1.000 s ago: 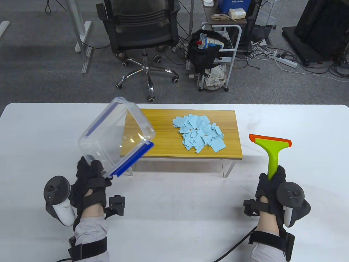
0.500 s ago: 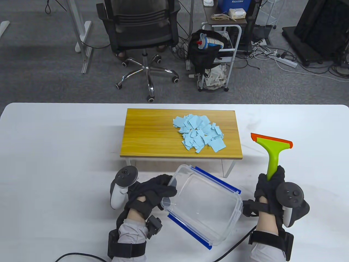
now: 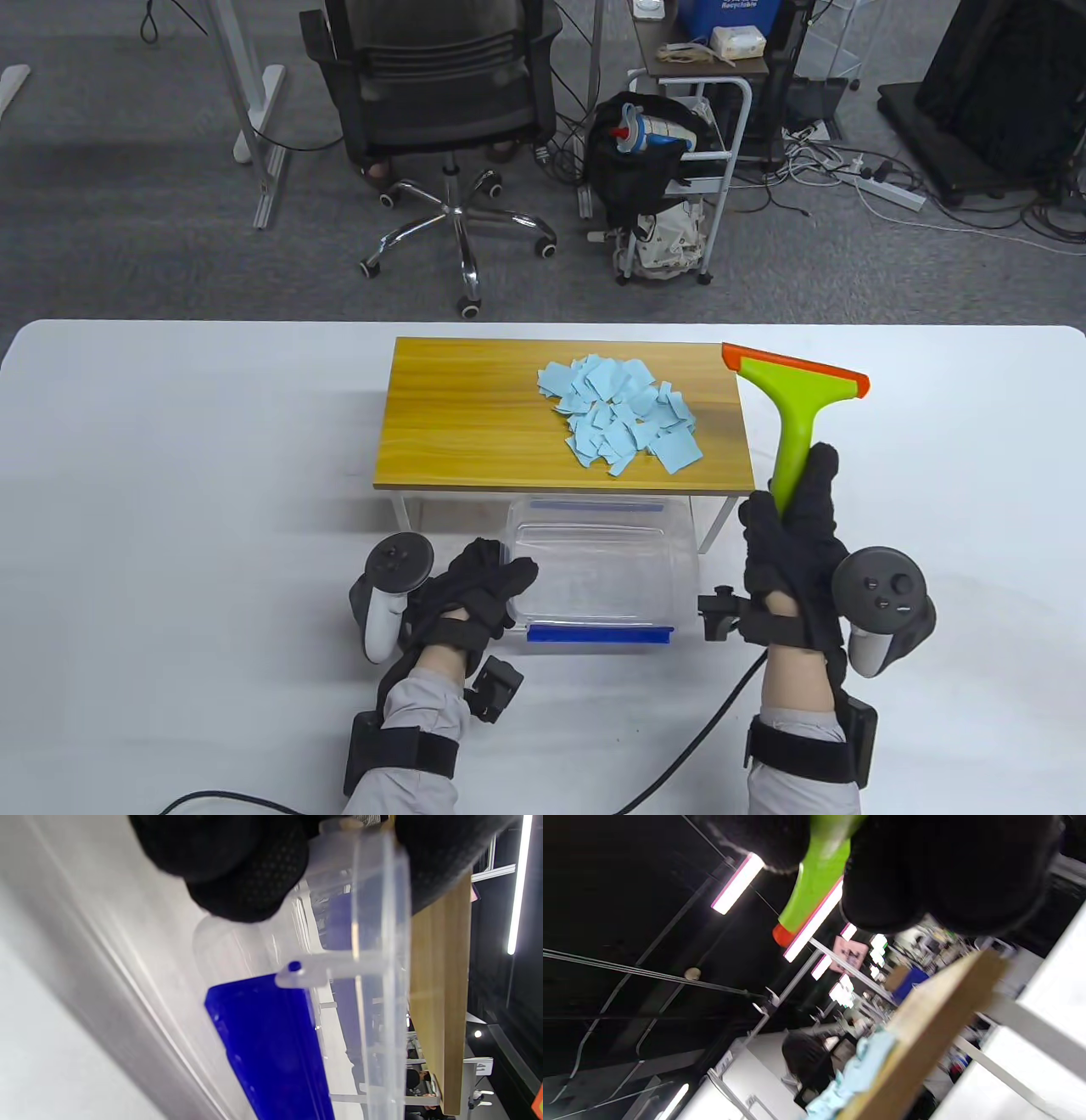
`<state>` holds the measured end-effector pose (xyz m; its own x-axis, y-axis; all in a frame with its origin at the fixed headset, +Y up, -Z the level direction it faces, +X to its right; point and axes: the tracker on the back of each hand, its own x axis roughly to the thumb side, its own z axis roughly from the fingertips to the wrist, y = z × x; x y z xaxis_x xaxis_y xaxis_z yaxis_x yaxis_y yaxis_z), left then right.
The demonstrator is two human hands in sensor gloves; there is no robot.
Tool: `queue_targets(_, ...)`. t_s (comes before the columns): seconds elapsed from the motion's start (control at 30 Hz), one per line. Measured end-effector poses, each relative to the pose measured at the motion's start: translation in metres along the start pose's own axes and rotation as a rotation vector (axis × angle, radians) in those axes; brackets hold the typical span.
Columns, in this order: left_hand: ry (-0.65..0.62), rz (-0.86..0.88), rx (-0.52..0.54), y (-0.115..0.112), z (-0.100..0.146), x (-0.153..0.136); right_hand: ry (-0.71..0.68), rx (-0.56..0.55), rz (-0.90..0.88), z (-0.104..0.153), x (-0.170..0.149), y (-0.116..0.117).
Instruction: Scrape paper scraps from tabletop organizer into plastic storage box
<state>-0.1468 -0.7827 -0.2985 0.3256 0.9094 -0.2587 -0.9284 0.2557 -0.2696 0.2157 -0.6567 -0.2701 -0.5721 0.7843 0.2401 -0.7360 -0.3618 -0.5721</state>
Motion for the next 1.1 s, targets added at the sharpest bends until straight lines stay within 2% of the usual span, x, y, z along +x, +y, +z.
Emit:
queue_targets(0.07,-0.023,0.025,0.039,-0.004,-0.001,0.001,-0.055,0.042,0.135,-0.001,0.002,0.006)
queue_targets(0.17,-0.041,0.044,0.093,-0.005,-0.001,0.007,-0.068,0.055,0.328,0.0,-0.002,0.006)
queue_targets(0.23,-0.047,0.055,0.108,-0.006,0.0,0.009,-0.054,0.049,0.366,-0.002,-0.005,0.004)
queue_targets(0.53,-0.022,0.094,0.108,-0.007,0.003,0.009,0.002,0.136,0.386,-0.003,0.008,-0.002)
queue_targets(0.73,-0.038,0.111,0.084,-0.007,0.006,0.011,0.086,0.265,0.42,-0.004,0.024,-0.013)
queue_targets(1.1,-0.042,0.148,0.073,-0.007,0.006,0.008,0.065,0.445,0.333,0.001,0.054,-0.033)
